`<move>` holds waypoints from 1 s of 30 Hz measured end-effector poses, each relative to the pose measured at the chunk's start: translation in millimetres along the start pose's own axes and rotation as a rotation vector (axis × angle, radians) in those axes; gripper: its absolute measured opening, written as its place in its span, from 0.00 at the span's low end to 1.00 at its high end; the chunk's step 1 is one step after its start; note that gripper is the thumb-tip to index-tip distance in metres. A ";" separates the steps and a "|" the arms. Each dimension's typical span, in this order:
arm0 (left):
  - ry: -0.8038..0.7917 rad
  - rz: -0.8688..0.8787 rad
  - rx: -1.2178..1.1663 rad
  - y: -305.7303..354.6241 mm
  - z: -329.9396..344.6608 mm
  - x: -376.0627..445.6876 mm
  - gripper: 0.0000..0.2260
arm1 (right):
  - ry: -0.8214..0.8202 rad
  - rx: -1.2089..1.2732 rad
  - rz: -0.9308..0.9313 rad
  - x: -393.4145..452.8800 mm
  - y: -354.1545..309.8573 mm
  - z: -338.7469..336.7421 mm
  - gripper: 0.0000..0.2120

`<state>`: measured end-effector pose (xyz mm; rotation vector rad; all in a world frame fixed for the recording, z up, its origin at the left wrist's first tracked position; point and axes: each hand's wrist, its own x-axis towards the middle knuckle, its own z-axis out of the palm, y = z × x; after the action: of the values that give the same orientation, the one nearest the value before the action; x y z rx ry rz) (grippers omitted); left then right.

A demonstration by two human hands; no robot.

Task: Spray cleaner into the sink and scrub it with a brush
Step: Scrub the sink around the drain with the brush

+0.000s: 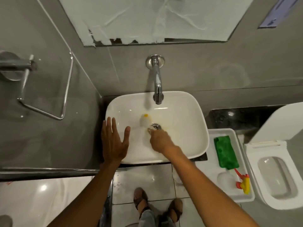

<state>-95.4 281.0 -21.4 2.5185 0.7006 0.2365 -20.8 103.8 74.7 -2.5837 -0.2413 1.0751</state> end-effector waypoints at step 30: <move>-0.009 -0.015 0.012 3.3 -5.6 0.5 0.43 | 0.177 0.388 0.344 24.1 -31.1 -12.3 0.22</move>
<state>-95.3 281.2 -14.9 2.5233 0.7194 0.2163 4.0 136.6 78.3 -2.3880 0.4272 0.8821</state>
